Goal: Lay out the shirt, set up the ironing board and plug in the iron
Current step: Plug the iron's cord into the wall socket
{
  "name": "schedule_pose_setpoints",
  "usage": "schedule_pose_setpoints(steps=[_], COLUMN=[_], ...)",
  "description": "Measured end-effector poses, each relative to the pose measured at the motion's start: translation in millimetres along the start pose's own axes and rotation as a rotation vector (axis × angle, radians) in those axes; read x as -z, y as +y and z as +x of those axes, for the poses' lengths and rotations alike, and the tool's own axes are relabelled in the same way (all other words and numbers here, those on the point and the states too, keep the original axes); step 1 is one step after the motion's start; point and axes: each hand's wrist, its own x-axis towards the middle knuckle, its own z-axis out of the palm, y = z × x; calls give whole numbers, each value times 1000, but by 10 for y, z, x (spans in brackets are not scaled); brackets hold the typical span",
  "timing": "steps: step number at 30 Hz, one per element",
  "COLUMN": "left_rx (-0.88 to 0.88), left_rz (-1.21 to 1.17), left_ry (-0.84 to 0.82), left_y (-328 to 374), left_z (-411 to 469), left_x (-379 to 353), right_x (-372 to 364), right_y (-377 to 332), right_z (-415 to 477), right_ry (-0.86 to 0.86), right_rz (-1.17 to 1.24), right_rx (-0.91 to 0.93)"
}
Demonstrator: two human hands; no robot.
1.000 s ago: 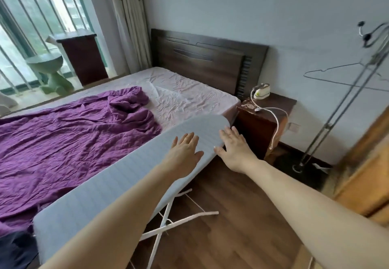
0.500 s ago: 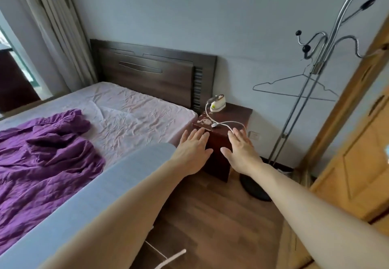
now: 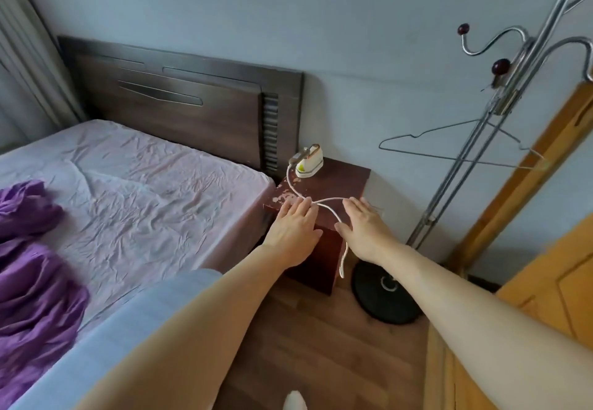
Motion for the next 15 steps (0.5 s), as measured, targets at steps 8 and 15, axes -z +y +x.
schedule_pose_setpoints(steps=[8,15], left_rx=[88,131], left_rz=[-14,8], left_ry=[-21,-35], left_y=[-769,-1028], left_z=[1049,1710], left_x=[-389,-890], right_x=[-324,-624], right_y=[203,565], right_z=[1402,2210], right_ry=[-109,-217], right_rz=[-11,-63], right_rx=[-39,0])
